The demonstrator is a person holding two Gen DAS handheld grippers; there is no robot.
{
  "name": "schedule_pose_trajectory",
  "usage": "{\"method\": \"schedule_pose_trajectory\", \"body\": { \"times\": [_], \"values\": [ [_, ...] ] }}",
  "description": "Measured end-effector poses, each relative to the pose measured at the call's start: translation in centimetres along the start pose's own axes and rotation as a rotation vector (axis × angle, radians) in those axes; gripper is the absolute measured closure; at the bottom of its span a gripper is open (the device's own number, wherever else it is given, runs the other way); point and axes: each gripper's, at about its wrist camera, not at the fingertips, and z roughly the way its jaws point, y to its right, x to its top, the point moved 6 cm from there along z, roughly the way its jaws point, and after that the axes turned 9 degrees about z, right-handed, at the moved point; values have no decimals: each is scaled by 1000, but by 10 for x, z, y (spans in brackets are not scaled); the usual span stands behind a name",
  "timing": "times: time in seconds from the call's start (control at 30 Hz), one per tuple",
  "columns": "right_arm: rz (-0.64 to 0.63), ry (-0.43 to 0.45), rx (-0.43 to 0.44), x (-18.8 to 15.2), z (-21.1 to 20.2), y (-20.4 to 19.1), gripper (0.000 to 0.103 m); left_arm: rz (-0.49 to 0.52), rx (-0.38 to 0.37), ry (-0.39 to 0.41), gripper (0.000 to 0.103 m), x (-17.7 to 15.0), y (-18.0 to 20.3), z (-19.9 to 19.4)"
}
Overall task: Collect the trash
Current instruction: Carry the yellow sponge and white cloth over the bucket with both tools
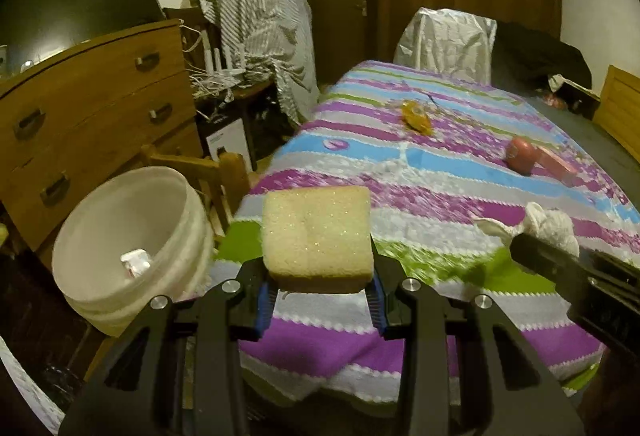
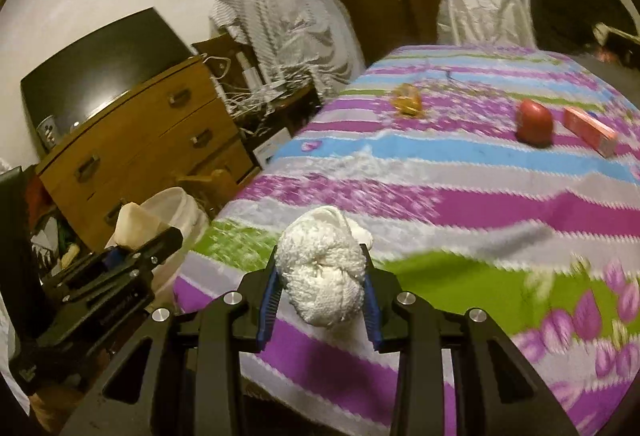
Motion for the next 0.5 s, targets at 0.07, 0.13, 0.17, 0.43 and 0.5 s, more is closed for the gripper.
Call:
{"method": "schedule_pose_trajectory", "body": {
  "times": [0.07, 0.13, 0.17, 0.43, 0.5],
  "values": [
    [-42, -24, 37, 11, 13, -24, 66, -16, 16, 10, 67, 6, -15, 0],
    [-89, -47, 69, 20, 27, -51, 66, -31, 43, 20, 67, 14, -34, 0],
    [-113, -59, 85, 25, 34, -66, 66, -40, 61, 24, 67, 17, -46, 0],
    [-244, -175, 189, 44, 107, -181, 66, -112, 207, 9, 66, 29, -158, 8],
    [-271, -204, 214, 44, 126, -208, 66, -127, 235, -4, 66, 28, -182, 12]
  ]
}}
